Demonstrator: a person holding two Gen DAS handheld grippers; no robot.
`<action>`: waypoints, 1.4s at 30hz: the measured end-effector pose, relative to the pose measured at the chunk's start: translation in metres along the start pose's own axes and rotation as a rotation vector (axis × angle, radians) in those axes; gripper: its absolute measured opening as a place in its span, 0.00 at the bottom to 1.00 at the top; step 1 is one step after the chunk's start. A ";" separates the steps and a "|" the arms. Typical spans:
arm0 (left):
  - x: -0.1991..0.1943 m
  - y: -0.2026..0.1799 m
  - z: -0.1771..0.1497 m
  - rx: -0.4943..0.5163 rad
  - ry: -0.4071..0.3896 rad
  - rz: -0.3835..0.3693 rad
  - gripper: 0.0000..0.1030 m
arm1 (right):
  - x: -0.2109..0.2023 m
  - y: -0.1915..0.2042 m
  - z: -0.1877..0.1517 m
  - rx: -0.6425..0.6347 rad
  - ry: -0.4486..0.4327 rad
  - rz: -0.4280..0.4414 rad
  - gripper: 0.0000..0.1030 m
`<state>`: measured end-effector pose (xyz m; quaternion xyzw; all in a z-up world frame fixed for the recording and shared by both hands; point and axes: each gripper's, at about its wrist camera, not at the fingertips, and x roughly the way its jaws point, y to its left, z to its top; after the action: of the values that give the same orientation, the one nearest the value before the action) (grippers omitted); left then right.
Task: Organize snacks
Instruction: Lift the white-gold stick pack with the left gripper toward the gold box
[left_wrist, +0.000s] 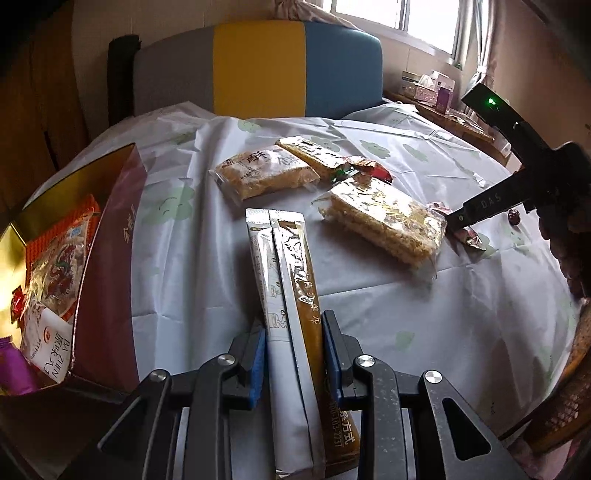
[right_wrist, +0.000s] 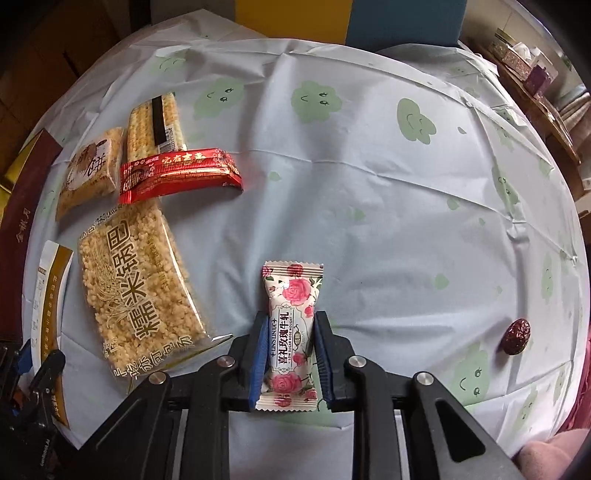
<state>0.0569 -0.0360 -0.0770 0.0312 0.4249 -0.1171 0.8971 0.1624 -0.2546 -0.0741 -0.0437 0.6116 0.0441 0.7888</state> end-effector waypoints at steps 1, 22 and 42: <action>0.000 0.000 -0.001 0.004 -0.006 0.002 0.27 | -0.001 -0.003 -0.002 -0.003 -0.003 0.000 0.24; -0.004 -0.004 -0.002 0.027 -0.029 0.014 0.25 | 0.005 0.044 -0.019 -0.124 -0.050 -0.099 0.23; -0.036 -0.004 0.011 -0.010 -0.045 -0.035 0.24 | 0.010 0.059 -0.025 -0.157 -0.070 -0.114 0.23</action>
<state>0.0419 -0.0353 -0.0424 0.0165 0.4059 -0.1313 0.9043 0.1336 -0.1988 -0.0910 -0.1384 0.5747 0.0487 0.8051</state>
